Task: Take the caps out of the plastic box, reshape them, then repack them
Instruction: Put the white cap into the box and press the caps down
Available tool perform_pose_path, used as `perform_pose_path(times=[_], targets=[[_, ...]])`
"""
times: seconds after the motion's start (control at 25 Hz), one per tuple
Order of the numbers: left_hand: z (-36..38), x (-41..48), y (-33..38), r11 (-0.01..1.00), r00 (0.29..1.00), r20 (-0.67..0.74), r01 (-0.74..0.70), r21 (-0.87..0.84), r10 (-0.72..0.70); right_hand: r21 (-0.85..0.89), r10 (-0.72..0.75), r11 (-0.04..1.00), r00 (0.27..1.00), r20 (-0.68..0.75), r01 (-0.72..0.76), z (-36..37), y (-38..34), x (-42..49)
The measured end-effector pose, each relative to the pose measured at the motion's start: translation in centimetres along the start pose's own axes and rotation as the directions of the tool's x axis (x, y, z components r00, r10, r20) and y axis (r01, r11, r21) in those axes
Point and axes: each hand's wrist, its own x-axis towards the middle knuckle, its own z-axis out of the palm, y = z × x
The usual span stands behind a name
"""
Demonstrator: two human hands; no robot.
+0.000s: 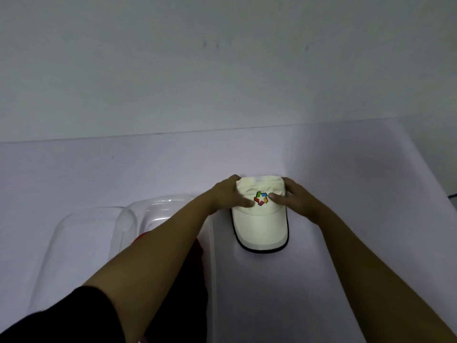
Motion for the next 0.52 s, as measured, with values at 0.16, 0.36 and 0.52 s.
perform_pose_path(times=[0.16,0.36,0.52], targets=[[0.1,0.6,0.6,0.989,0.997,0.067,-0.038,-0.142,0.048,0.098,-0.116,0.987,0.985,-0.127,0.129,0.2,-0.2,-0.5],[-2.2,-2.4,3.1,0.989,0.984,0.134,-0.104,-0.109,0.119,0.048,-0.334,0.937,0.927,-0.17,0.346,0.8,-4.0,-2.6],[-5.5,-7.8,4.9,0.98,0.969,0.141,-0.197,-0.04,0.201,-0.004,-0.486,0.87,0.856,-0.176,0.493,2.4,-9.4,-4.9]])
